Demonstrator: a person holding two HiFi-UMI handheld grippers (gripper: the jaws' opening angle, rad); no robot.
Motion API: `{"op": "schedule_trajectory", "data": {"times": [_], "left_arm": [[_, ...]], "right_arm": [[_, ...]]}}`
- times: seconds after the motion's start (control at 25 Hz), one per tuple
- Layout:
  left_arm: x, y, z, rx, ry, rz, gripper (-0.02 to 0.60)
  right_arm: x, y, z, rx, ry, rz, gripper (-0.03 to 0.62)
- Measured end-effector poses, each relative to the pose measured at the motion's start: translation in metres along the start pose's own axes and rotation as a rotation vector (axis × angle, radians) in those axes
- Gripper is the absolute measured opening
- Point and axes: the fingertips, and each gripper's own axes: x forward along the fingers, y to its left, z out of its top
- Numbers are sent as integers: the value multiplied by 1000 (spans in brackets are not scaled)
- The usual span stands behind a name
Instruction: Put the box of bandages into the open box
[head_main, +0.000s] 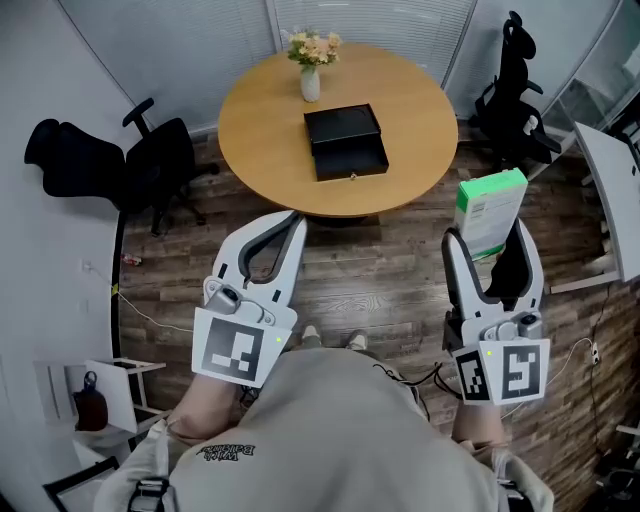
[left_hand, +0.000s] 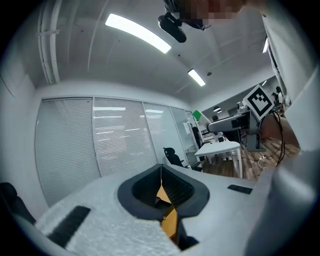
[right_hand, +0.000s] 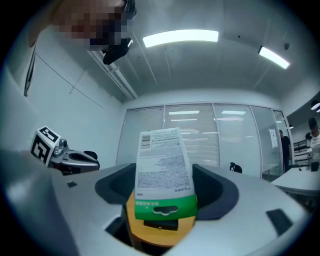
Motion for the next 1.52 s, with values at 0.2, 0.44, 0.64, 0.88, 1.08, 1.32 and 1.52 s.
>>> {"op": "schedule_trajectory", "data": {"times": [0.2,0.44,0.64,0.88,1.08,1.32,1.52], "left_arm": [[5,-7,-1,-6,15,14,23],[11,-18,5,-6,19,45,23],[15,-31,8,-6,23,71,23],[19,-48,8,-3,38,90,23],[22,-51,3,-7,51,99,23],[32,-46,-4,-13,53,104,23],[49,-37,-10,-10,43,100,23]], "right_arm": [[1,-7,-6,18,16,30,328],[0,-20,-11,42,24,73,328],[-2,-31,-14,36,19,105,328],[-4,-41,-24,47,30,144,328],[2,-41,-31,40,39,174,328],[15,-41,-39,31,50,189,328],[32,-43,-47,9,63,200,328]]}}
